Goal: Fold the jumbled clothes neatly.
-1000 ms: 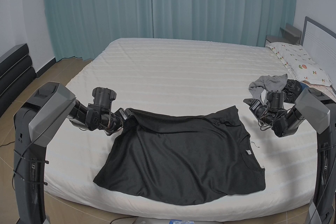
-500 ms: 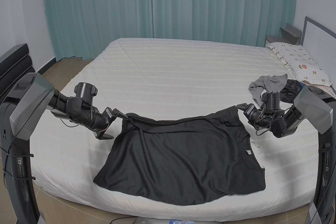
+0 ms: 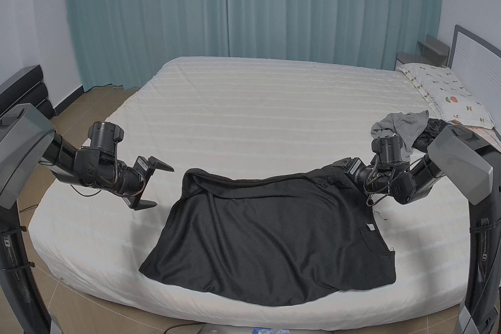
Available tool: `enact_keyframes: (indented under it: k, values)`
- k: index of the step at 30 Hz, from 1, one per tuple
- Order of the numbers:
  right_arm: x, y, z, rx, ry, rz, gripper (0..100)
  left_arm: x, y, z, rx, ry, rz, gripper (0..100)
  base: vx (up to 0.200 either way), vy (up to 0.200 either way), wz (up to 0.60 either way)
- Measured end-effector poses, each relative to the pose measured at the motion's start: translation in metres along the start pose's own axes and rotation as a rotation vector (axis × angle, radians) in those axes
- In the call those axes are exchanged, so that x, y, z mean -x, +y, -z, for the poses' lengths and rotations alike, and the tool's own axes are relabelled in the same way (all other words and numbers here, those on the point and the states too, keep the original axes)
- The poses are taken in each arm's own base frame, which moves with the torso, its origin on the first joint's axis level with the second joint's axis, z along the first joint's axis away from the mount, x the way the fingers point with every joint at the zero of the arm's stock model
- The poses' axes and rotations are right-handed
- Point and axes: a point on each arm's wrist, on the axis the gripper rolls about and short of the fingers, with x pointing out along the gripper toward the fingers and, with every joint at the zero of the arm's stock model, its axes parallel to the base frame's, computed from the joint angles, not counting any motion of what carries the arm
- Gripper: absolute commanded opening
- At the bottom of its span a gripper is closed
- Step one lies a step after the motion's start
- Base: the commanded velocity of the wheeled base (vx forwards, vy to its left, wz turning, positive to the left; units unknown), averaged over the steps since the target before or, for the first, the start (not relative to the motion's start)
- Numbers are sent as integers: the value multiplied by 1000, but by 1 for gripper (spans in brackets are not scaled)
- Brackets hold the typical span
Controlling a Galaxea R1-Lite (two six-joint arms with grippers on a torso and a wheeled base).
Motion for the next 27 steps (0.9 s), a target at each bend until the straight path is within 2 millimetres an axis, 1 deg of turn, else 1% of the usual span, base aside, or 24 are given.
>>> enact_keyframes:
  k: [4,8,13,17,22,27]
  values:
    - [-6,2,1,-2,16,17,100,4,-2,5,16,-64,65,100,0,0,0]
    - [-18,6,4,0,34,30,100,5,-4,8,16,-162,134,100,0,0,0]
    - [-37,3,8,2,41,39,100,-5,5,19,43,-177,109,100,0,0,0]
    - [-49,2,14,7,41,38,100,-10,10,21,52,-172,87,100,0,0,0]
    - [-63,4,11,9,10,8,100,-14,14,22,56,-170,72,100,0,0,0]
    - [-76,16,-1,13,-77,-44,100,-16,16,22,59,-173,64,100,0,0,0]
